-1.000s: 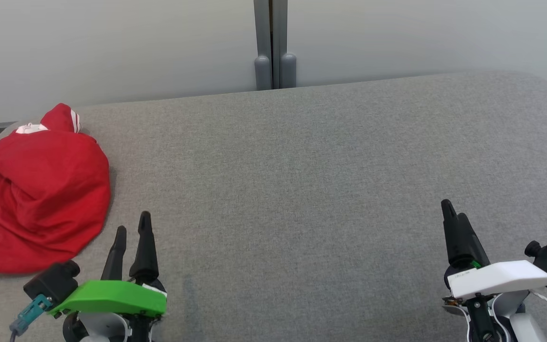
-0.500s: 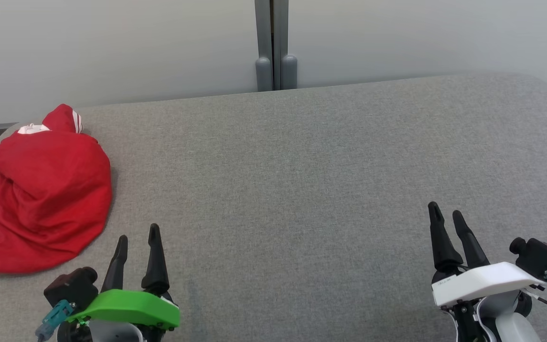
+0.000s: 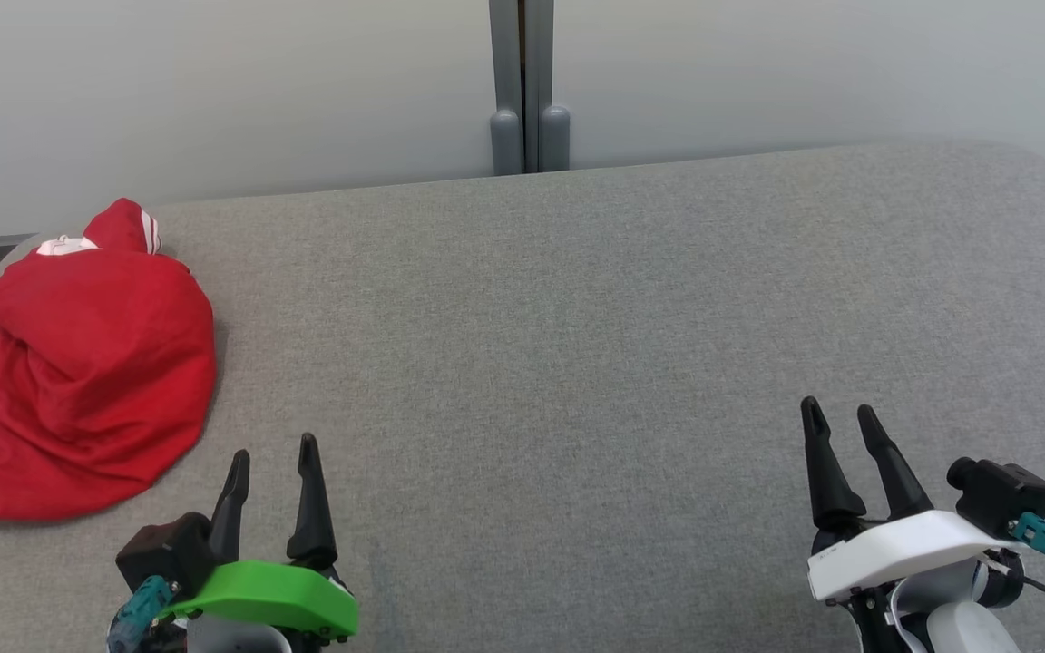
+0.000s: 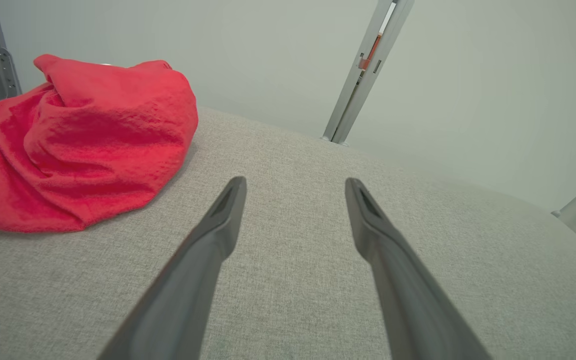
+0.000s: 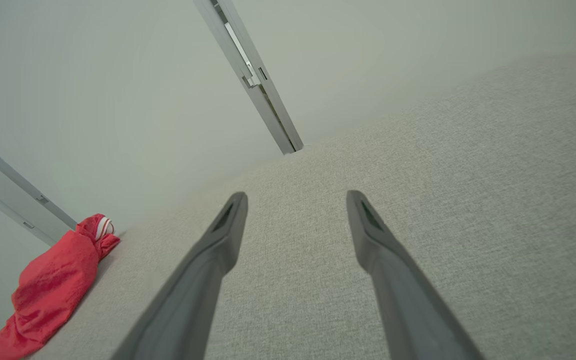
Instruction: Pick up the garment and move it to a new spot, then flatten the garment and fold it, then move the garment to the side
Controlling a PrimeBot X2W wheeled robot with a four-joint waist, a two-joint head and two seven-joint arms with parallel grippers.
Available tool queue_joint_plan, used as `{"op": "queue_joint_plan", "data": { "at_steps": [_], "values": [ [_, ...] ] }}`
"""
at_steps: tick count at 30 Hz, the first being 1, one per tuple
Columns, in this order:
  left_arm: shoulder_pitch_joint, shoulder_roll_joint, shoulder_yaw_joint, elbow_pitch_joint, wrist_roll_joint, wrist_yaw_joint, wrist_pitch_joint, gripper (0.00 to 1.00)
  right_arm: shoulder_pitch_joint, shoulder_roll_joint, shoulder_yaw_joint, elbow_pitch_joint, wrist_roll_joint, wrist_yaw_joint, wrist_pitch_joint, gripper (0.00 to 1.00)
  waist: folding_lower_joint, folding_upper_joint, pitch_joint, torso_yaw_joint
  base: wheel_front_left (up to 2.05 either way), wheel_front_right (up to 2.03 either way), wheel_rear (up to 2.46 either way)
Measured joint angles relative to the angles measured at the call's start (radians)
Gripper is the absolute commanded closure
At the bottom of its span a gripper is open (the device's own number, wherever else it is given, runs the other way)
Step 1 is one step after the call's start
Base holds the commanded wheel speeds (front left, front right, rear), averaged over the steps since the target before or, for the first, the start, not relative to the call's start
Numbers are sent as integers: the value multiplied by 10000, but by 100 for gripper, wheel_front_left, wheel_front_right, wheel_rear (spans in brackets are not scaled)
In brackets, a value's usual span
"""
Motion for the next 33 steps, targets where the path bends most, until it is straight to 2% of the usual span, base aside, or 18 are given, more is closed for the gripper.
{"op": "queue_joint_plan", "data": {
  "at_steps": [33],
  "values": [
    [374,-44,-102,301,2326,-59,-702,0,179,-27,119,38,-2899,2,-708,0,0,0,-119,43,0,0,0]
  ]
}}
